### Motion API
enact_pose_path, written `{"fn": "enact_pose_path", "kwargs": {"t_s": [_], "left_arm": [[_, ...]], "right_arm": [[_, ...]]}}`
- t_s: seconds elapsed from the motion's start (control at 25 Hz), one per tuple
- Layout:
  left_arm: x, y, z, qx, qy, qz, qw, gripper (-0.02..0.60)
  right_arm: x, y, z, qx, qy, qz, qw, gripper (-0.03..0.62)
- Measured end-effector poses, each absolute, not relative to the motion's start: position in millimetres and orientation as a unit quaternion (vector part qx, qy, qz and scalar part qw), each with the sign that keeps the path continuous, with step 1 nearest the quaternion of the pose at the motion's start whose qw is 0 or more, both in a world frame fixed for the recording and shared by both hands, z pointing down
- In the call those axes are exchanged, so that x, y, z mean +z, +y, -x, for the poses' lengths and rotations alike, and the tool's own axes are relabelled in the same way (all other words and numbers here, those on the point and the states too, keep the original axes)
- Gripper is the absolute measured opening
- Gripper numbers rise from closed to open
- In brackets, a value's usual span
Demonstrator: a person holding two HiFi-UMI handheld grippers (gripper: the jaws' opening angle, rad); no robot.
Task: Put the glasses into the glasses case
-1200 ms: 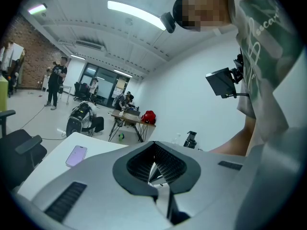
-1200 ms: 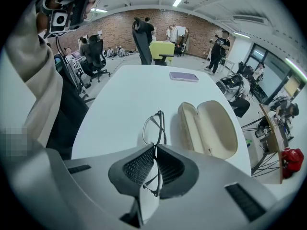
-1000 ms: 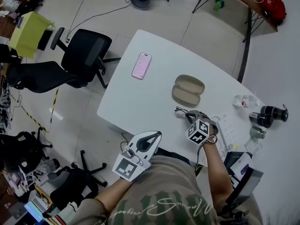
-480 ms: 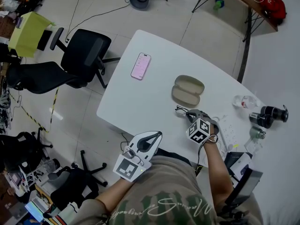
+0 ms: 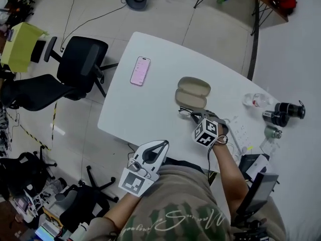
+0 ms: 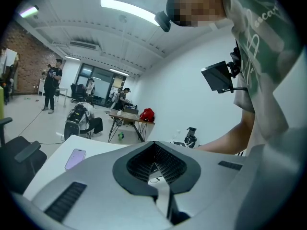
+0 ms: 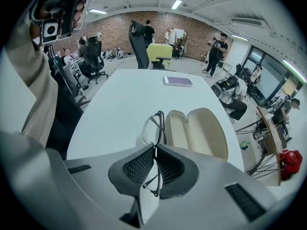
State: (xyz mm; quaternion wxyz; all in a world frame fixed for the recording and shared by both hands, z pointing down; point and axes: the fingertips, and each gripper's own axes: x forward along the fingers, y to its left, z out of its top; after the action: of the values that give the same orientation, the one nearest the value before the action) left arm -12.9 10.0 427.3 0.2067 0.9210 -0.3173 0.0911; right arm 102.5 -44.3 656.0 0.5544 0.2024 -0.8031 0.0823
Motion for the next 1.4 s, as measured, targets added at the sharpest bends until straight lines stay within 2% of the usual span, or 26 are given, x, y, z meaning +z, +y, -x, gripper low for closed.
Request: {"fn": "enact_pose_path", "kwargs": {"t_s": [1.16, 1.4], "left_arm": [[441.1, 3.1, 2.1, 0.096, -0.314, -0.917, 0.225, 0.008], [431.1, 0.9, -6.0, 0.098, -0.326, -0.919, 0.2, 0.008]], "right_arm": [[648.6, -65.9, -120.5, 0.085, -0.803, -0.227, 0.544, 0.029], [641.9, -68.9, -121.6, 0.071, -0.805, -0.219, 0.546, 0.029]]}}
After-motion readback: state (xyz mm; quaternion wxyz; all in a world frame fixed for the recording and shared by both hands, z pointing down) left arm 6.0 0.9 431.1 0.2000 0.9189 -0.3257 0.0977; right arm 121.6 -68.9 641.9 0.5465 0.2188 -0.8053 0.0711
